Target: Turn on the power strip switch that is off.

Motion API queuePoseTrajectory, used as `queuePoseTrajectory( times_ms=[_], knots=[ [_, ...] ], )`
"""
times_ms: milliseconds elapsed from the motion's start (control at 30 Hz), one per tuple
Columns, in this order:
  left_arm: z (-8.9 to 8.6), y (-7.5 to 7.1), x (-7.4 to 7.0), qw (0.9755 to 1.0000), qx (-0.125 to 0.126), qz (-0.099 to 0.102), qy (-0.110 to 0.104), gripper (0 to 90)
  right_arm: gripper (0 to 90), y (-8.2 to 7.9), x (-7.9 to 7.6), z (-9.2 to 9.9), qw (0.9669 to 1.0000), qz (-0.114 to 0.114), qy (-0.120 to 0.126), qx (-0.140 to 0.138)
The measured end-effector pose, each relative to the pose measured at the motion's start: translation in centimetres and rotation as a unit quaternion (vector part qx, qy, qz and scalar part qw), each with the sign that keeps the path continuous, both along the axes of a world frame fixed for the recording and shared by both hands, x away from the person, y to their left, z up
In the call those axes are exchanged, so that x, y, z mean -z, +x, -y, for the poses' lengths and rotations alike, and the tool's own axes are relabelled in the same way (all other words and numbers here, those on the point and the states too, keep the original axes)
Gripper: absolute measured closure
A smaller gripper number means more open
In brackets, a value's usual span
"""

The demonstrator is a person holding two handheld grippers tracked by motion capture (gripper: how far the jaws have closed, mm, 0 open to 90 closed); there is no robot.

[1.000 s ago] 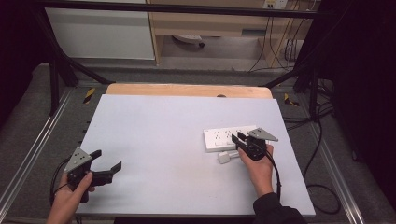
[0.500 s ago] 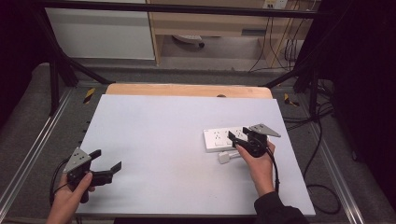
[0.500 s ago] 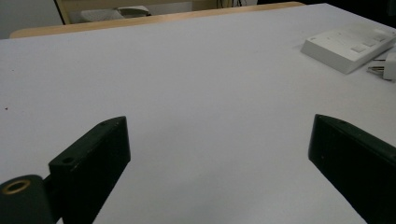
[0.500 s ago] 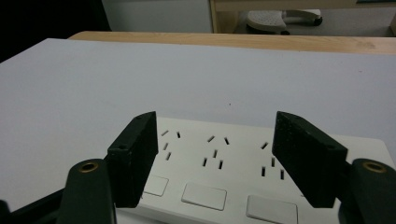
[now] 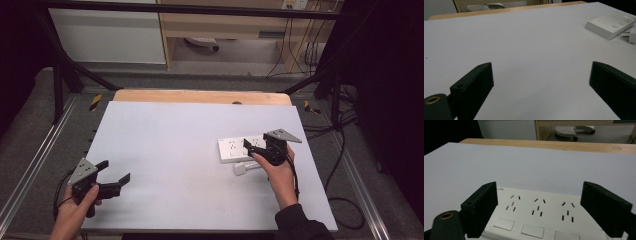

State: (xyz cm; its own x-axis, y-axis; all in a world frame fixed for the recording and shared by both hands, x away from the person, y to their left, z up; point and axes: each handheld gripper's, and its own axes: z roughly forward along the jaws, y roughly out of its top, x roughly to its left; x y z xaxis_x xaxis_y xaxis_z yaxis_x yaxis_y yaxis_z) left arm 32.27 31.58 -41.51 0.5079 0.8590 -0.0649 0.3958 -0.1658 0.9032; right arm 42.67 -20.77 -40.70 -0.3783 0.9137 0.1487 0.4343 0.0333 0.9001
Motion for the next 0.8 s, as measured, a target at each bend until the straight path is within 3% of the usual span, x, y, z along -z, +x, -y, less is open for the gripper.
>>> queuePoseTrajectory(
  times_ms=[267,800],
  knots=[
    [0.1,0.0,0.0,1.0000,0.002,0.001,0.002,5.4,5.6,0.1,-0.5,0.1,1.0000,0.004,-0.004,0.005],
    [0.0,-0.1,0.0,1.0000,-0.001,0.001,0.000,5.4,3.5,-0.7,-1.5,1.5,0.9993,0.037,-0.005,0.007]
  ],
)
